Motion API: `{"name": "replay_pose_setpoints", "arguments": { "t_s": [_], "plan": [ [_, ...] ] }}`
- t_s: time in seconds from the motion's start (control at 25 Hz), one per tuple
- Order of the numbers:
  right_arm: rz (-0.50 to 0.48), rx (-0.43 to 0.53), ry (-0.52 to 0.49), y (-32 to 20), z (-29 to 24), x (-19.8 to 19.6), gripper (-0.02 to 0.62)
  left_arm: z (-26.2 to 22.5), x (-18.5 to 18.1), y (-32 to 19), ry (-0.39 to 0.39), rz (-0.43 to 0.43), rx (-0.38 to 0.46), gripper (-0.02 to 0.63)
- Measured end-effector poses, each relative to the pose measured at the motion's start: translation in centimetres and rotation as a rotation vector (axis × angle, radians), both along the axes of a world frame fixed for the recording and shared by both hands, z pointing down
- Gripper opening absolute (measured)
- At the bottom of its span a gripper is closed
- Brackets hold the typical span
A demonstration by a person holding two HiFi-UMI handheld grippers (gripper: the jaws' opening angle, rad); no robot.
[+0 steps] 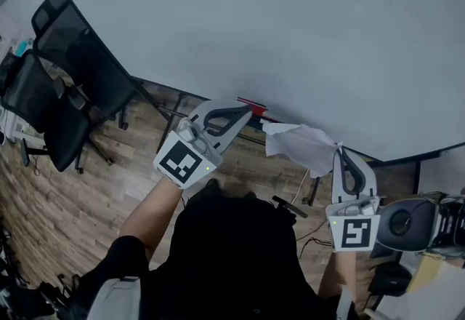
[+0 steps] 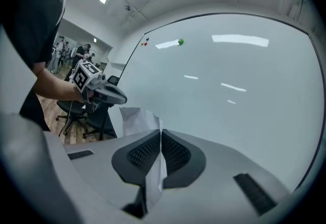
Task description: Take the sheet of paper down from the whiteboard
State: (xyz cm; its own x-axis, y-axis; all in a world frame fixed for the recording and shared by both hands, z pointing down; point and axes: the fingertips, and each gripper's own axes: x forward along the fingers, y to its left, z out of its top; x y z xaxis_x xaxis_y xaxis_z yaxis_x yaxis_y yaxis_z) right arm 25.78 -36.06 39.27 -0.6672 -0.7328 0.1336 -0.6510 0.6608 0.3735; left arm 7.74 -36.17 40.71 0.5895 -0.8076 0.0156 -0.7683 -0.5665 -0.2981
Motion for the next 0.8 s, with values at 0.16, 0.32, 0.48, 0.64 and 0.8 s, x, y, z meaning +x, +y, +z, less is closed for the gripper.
{"name": "replay_pose_setpoints", "arguments": {
  "t_s": [0.16, 0.32, 0.48, 0.64, 0.8],
  "plan": [
    [-0.048, -0.027, -0.016, 0.3, 3.8, -0.8, 0.021, 5.3, 0.2, 0.7, 0.067, 0.012, -0.079, 0.012],
    [-0.083, -0.046, 0.019, 0.1, 8.9, -1.9, 0.021, 9.1, -0.5, 1.8, 0.145, 0.003, -0.148, 0.012],
    [-0.099, -0.151, 0.03, 0.2, 14.9, -2.0, 0.021, 10.4, -0.5, 3.3, 0.163, 0.027, -0.16, 0.012],
    [-0.135, -0.223, 0.022, 0.6, 19.7, -2.1, 0.021, 13.4, -0.1, 5.0, 0.105, 0.065, -0.178, 0.012],
    [-0.172, -0.284, 0.04, 1.2, 23.5, -2.1, 0.021, 18.4, -1.3, 5.3, 0.17, -0.003, -0.286, 0.012]
  ]
}}
